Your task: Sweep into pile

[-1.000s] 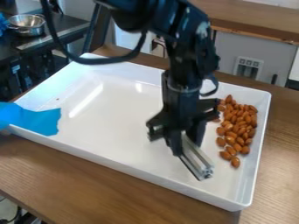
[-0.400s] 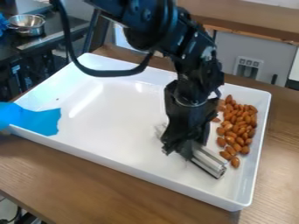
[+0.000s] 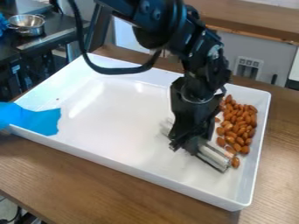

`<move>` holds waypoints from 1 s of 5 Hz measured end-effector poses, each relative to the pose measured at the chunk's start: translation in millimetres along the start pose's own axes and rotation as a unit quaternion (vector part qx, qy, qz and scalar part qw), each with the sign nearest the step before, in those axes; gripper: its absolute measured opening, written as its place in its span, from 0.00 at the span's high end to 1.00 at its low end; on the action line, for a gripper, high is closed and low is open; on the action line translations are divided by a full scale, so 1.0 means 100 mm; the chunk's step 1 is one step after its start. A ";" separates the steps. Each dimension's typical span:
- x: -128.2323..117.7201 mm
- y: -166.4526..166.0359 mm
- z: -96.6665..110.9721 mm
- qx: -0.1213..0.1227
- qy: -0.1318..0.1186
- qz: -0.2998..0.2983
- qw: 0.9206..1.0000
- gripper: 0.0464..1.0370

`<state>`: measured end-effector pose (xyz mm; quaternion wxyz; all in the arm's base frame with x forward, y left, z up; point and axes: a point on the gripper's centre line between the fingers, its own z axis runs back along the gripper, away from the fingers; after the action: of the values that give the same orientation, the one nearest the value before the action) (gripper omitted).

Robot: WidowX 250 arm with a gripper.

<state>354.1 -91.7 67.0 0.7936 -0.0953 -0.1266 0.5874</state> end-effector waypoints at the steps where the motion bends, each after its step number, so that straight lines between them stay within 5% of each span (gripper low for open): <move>1: 0.01 -0.12 -0.02 -0.007 -0.001 0.013 1.000 0.66; 5: 0.10 -0.46 -0.10 -0.030 -0.026 0.045 0.998 0.66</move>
<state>401.7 -96.1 72.3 0.7593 -0.1096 -0.1604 0.6210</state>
